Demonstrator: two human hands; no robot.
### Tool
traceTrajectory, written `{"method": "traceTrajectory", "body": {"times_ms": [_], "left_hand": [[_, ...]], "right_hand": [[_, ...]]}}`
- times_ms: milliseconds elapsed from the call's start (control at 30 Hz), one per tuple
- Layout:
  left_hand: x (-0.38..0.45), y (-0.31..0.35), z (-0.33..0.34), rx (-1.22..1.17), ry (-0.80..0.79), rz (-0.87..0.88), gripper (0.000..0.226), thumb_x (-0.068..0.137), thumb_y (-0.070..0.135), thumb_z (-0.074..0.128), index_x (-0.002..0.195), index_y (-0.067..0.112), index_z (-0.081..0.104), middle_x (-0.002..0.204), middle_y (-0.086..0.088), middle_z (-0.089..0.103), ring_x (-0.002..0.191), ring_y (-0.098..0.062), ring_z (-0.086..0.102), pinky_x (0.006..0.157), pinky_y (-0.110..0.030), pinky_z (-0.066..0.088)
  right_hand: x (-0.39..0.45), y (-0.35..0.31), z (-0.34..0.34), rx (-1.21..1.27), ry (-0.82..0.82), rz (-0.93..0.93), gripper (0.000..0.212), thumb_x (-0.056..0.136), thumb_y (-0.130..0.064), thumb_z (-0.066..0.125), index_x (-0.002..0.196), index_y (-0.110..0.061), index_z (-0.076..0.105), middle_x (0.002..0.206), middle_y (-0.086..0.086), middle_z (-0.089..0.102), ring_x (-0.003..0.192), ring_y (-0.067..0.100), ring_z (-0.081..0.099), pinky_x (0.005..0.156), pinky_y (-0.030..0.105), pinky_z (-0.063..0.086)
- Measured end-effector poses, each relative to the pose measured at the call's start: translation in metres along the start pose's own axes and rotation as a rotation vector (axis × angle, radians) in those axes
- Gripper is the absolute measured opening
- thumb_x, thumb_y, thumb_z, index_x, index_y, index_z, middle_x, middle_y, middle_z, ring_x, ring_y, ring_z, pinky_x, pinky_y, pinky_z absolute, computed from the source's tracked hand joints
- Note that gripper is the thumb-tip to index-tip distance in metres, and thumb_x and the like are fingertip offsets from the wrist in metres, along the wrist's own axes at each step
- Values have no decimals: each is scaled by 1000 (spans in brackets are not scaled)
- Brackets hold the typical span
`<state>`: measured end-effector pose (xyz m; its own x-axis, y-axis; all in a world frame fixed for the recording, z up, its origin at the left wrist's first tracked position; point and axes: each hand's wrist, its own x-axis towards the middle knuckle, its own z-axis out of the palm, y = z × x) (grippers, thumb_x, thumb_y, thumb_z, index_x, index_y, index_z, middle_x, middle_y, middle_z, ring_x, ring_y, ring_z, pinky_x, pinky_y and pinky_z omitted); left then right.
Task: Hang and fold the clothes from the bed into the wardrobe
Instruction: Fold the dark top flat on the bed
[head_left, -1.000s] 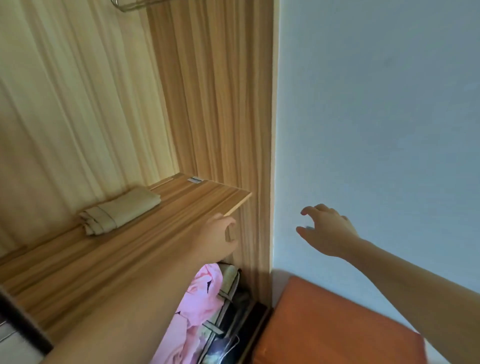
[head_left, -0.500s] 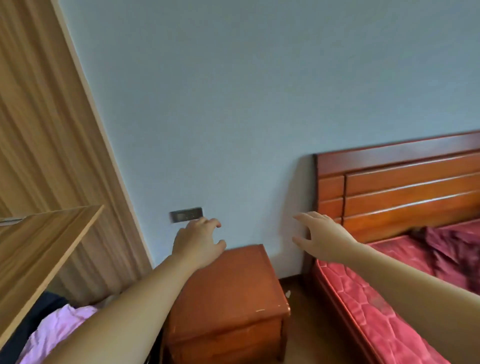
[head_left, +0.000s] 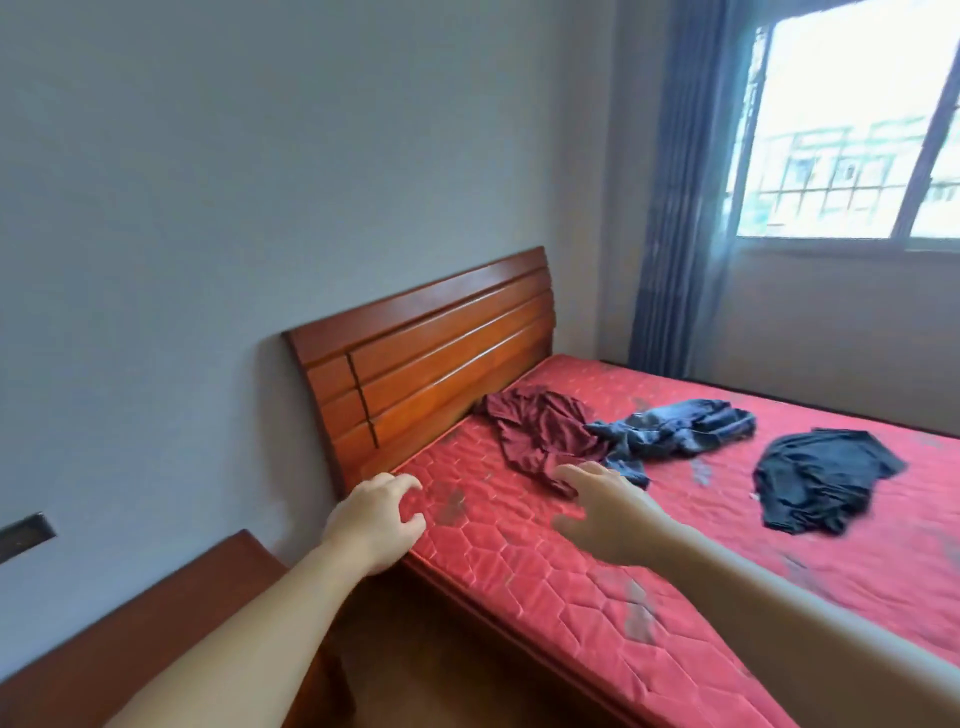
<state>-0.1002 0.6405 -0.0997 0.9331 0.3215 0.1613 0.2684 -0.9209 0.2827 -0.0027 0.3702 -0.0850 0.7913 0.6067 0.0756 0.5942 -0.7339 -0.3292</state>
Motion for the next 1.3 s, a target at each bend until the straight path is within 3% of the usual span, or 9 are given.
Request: {"method": "traceTrajectory", "body": {"times_ms": [200,367,1000,1300], "left_hand": [[-20,176,54,6,-97,164,40,86,44,56,125,34,54,121,8,59,111,-14,55,89,-33,49],[-33,271,87,-28,-165,325,41,88,45,55,128,34,52,125,10,55,112,-12,55,90,-31,49],[138,313,177,-149,-260,372,42,87,46,55,127,33,53,125,8,55,113,-15,54,91,-34,48],[222,386,221,-80,-328,471,44,88,46,53,130,34,51,130,8,52,120,-15,51,95,-35,47]], "right_hand": [[-154,133,-46,-12,61,265,60,87,-48,55,143,-32,36,138,-3,45,127,22,44,101,38,41],[-213,198,-63,-2,75,462,58,87,-47,56,141,-33,38,138,-4,45,128,21,43,100,33,40],[-80,291,-62,-56,91,664,50,87,-47,55,134,-33,44,133,-5,47,121,19,47,97,36,45],[-43,399,-61,57,135,813,51,87,-49,57,134,-32,45,134,-5,47,117,17,52,92,37,49]]}}
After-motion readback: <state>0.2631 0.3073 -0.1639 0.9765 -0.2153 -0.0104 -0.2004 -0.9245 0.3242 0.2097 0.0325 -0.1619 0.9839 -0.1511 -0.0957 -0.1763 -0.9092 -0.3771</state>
